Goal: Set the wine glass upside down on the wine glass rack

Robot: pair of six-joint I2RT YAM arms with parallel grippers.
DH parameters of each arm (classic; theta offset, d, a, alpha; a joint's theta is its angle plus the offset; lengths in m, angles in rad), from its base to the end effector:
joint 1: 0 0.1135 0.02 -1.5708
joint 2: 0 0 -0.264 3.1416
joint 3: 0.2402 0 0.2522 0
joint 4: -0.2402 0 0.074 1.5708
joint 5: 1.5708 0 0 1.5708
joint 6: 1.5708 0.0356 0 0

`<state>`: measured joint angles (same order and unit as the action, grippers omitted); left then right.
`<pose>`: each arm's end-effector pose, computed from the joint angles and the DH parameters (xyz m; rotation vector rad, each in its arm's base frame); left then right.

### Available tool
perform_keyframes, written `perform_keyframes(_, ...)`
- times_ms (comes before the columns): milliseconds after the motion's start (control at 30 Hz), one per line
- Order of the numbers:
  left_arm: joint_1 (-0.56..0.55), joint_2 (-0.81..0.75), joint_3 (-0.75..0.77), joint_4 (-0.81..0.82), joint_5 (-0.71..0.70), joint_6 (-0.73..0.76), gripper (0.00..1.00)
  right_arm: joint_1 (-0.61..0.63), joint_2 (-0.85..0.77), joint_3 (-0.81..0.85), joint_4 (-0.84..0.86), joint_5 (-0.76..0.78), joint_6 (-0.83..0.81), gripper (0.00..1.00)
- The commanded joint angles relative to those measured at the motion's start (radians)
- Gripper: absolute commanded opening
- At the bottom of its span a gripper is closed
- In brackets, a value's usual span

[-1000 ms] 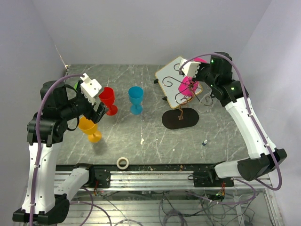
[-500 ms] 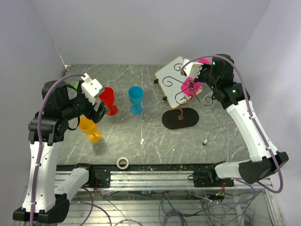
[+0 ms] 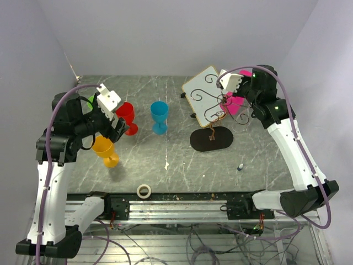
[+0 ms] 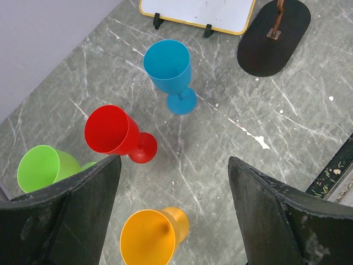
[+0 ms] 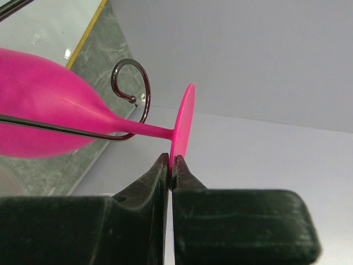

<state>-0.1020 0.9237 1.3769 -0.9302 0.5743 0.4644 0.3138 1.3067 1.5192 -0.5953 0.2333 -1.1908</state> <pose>0.1444 -0.0342 0.4376 0.8825 1.7762 -0.3529 0.2676 0.0782 0.4381 -1.2660 1.5871 -0.7951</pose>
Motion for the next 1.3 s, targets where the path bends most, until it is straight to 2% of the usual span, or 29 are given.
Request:
perform_keyframes(0, 0.008, 0.001, -0.013, 0.048, 0.04, -0.012, 0.89, -0.005, -0.003, -0.003, 0.031, 0.038, -0.014, 0.0)
perform_keyframes(533, 0.008, 0.009, -0.03, 0.067, 0.066, -0.021, 0.88, 0.01, 0.094, 0.065, 0.091, 0.03, -0.032, 0.0)
perform_keyframes(1267, 0.008, 0.012, -0.035, 0.079, 0.065, -0.03, 0.88, 0.062, 0.095, 0.064, 0.019, -0.024, -0.035, 0.0)
